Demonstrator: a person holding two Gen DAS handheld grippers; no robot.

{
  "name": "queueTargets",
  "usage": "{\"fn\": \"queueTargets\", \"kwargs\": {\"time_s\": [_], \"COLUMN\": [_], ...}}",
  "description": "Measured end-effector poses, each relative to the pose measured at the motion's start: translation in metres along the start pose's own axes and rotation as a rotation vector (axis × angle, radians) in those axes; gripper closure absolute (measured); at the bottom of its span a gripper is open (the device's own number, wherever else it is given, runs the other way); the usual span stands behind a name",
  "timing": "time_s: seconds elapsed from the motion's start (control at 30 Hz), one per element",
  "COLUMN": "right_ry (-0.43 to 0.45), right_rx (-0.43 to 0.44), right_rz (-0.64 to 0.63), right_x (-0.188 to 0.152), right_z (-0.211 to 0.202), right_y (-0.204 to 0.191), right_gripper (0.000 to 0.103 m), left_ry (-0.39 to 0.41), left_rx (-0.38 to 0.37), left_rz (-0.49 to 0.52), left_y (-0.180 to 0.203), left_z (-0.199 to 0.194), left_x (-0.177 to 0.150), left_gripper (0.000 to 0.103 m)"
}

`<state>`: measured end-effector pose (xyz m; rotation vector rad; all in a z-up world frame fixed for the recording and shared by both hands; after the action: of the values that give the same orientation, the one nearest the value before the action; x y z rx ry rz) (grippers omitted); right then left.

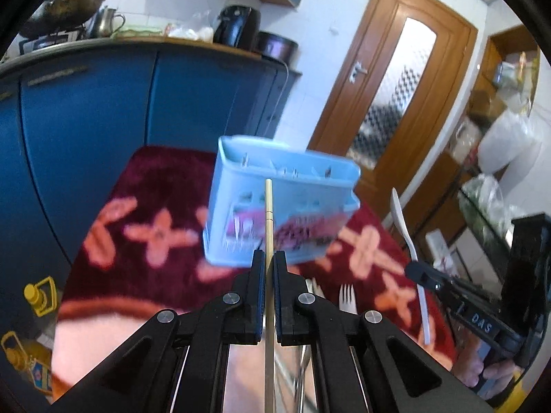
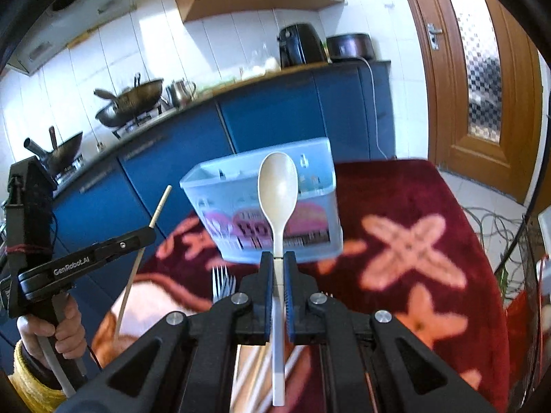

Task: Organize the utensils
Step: 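Lift and carry the spoon and chopstick over the blue holder with both tools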

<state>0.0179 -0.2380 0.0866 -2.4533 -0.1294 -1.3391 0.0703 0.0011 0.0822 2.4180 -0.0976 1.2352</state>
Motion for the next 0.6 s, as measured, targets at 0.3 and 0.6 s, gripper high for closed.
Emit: {"fn": "queueTargets", "kwargs": {"time_s": [0.3,0.6], "right_ry": [0.093,0.173], "right_rx": [0.035,0.036], "right_rz": [0.028,0.027], "right_x": [0.041,0.078], "right_z": [0.014,0.041], "right_y": [0.004,0.01], "right_gripper": [0.096,0.095], "left_ry": [0.126,0.265], "left_rx": [-0.01,0.01], "left_rz": [-0.006,0.029], "left_y": [0.005,0.016], "left_z": [0.004,0.024], "left_x": [0.054,0.107], "left_gripper": [0.099,0.099]}}
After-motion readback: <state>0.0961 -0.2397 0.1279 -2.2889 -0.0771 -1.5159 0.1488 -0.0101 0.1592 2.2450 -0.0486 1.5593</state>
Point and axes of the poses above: each gripper's, at about its wrist camera, not at the fingertips, and z roughly the way its jaws point, y to its right, x to its top, the point moved 2 cm from there along z, roughly the way its jaws point, and after that the axes turned 3 degrees about y, right-handed, at the moved point
